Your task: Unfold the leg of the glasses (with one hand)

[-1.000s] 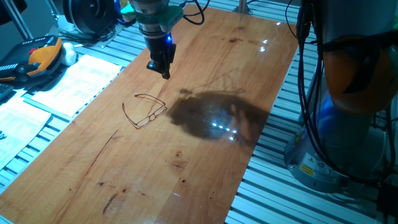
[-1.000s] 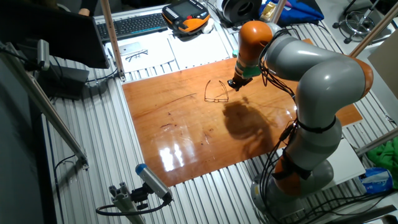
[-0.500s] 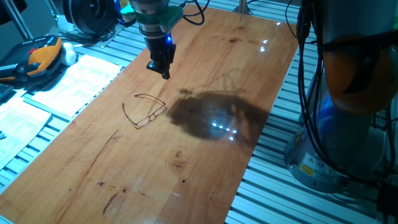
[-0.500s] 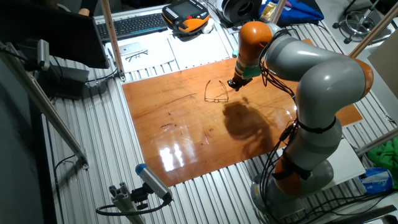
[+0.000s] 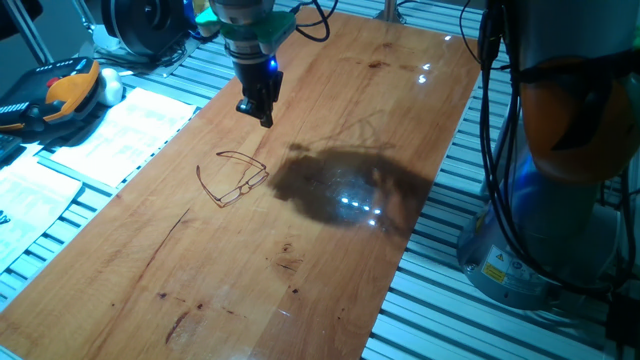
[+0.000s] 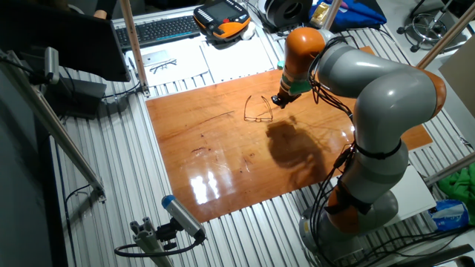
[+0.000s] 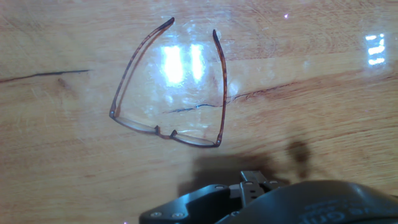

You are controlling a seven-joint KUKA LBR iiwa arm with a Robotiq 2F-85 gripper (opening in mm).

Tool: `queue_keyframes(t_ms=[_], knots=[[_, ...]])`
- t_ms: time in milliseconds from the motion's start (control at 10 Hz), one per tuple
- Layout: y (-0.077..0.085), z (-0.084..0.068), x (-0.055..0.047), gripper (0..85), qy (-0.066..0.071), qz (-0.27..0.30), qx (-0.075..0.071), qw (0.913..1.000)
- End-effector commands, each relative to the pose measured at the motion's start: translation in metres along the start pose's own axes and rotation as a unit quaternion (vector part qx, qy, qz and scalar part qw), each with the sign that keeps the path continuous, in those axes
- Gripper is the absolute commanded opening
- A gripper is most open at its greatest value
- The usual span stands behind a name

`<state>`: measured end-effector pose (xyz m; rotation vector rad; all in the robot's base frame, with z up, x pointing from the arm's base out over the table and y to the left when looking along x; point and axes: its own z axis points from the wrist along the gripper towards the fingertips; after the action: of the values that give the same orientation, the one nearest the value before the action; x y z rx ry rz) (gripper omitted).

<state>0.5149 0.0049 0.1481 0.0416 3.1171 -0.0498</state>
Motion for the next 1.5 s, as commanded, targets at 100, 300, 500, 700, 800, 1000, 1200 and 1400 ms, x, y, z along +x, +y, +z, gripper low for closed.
queue_keyframes(t_ms=[100, 300, 500, 700, 800, 1000, 1200, 1400], knots=[[-0.0024, 0.0039, -0.0030, 0.0, -0.002, 0.003, -0.010, 0.9999], [-0.0025, 0.0038, -0.0034, 0.0, -0.003, 0.007, -0.016, 0.9998], [-0.0073, 0.0020, -0.0032, 0.0, 0.000, 0.001, -0.016, 0.9999], [-0.0052, 0.0027, -0.0034, 0.0, 0.000, 0.001, -0.014, 0.9999], [-0.0054, 0.0027, -0.0035, 0.0, 0.000, 0.001, -0.013, 0.9999], [-0.0051, 0.0030, -0.0037, 0.0, 0.000, 0.001, -0.012, 0.9999], [-0.0054, 0.0030, -0.0038, 0.0, -0.001, 0.001, -0.010, 0.9999], [-0.0054, 0.0029, -0.0036, 0.0, -0.001, 0.002, -0.010, 0.9999]])
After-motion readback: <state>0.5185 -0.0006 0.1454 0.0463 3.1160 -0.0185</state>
